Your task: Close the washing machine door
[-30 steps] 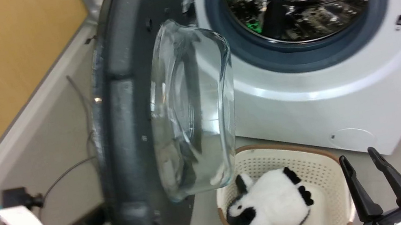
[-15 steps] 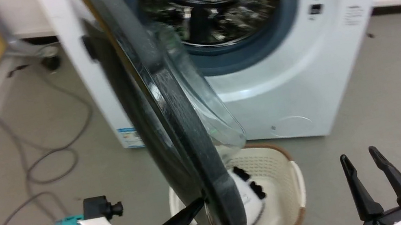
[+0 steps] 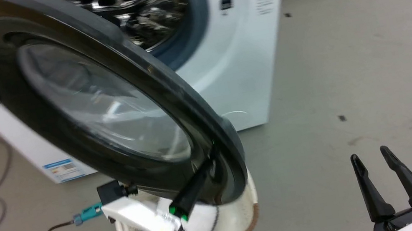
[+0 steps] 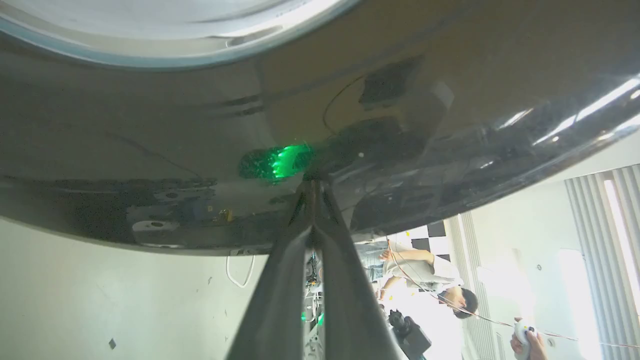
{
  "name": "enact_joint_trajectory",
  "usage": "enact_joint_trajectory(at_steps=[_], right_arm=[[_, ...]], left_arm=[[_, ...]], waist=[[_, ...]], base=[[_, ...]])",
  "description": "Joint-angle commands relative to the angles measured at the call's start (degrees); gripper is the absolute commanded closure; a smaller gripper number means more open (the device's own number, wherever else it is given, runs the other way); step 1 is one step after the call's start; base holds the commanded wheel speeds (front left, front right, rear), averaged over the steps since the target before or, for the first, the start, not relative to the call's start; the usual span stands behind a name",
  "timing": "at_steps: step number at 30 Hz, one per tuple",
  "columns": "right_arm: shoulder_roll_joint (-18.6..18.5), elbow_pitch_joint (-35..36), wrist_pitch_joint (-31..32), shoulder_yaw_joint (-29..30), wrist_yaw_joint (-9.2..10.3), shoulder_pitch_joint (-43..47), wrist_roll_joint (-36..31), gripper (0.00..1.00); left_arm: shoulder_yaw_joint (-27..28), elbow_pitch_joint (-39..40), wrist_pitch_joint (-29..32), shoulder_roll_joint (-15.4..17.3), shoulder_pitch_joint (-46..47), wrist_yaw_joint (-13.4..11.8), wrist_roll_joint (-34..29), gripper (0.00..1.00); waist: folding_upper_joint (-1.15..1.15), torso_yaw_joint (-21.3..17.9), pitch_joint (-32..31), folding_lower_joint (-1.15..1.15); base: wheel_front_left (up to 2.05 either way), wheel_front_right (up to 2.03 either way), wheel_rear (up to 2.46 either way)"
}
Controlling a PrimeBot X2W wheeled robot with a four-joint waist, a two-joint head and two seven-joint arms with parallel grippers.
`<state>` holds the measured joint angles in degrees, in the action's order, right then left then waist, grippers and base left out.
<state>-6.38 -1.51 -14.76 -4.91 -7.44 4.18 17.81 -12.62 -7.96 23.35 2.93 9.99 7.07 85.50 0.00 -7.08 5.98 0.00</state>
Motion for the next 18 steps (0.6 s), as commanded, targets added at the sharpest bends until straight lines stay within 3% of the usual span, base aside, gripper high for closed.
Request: enact_joint_trajectory(at_steps=[1,9,18], right_arm=[[0.06,0.0,-0.24,0.08,-0.05,-0.64,0.26,0.0],[0.61,-0.21,-0.24,0.14,-0.05,-0.58,0.54,0.0],[0.85,-0.21,-0.24,0.83,-0.05,-0.03,0.36,0.0]], left_arm=[[-0.42,-0.36,-0.95,-0.05,1.23,0.35,-0.36,1.0],[-4.61,-5.7,-13.91,-0.05,8.73,0.4,-1.33,1.0],[-8.48,-5.46,-15.34,2.4,8.02,0.41,-3.02,1.0]], waist=[[0.0,-2.33,1.02,0.0],[0.0,-5.35,1.91,0.0],[0.0,-2.79,0.54,0.0]], base=[[0.0,0.0,0.0],[0.0,0.0,0.0],[0.0,0.0,0.0]])
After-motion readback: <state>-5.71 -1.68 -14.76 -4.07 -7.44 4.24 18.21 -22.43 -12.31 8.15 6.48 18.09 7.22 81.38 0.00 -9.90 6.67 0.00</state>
